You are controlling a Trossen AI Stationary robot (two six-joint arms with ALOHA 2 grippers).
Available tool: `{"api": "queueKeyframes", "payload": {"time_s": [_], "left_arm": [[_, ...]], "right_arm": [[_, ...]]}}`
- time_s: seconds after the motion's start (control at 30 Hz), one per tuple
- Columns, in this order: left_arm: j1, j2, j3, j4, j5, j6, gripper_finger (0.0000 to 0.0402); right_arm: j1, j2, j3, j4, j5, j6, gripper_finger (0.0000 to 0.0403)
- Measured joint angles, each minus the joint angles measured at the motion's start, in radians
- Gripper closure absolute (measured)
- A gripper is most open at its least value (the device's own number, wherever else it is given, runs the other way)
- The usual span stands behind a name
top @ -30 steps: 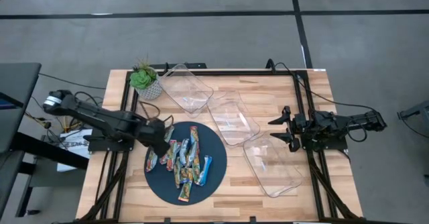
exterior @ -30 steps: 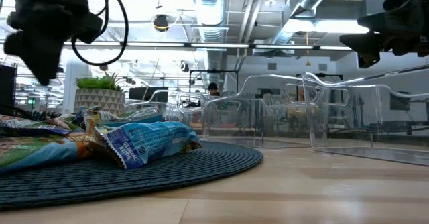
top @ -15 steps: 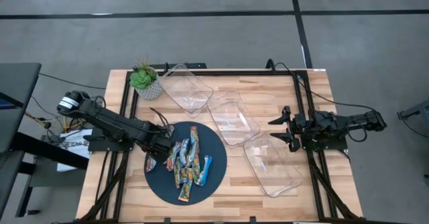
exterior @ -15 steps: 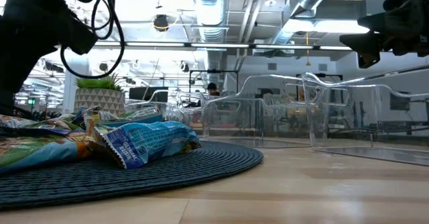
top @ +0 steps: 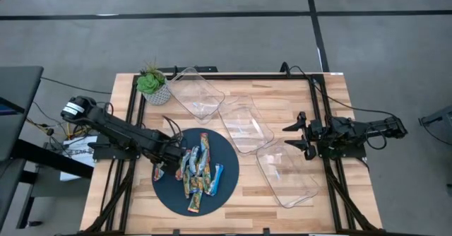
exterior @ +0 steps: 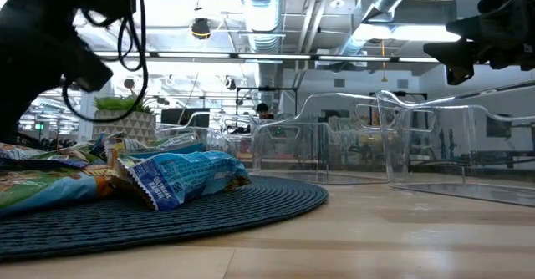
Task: Pick and place Granola Bars by type
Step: Put the red granola bar into the top transparent bin
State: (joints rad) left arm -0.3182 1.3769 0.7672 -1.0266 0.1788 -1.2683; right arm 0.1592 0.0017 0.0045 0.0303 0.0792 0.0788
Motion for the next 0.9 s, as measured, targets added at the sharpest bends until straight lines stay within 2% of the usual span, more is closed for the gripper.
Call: {"api": "queueKeyframes", "payload": {"time_s": [0.63, 0.73, 0.9], "left_arm": [[0.025, -0.004, -0.180, 0.230, -0.004, -0.048, 0.0137], [0.026, -0.004, -0.180, 0.232, -0.006, -0.050, 0.0152], [0.025, -0.003, -0.180, 0.234, -0.011, -0.043, 0.0209]], "right_arm": [[0.000, 0.000, 0.000, 0.000, 0.000, 0.000, 0.0179], [0.000, 0.000, 0.000, 0.000, 0.000, 0.000, 0.0179], [0.000, 0.000, 0.000, 0.000, 0.000, 0.000, 0.0179]]}}
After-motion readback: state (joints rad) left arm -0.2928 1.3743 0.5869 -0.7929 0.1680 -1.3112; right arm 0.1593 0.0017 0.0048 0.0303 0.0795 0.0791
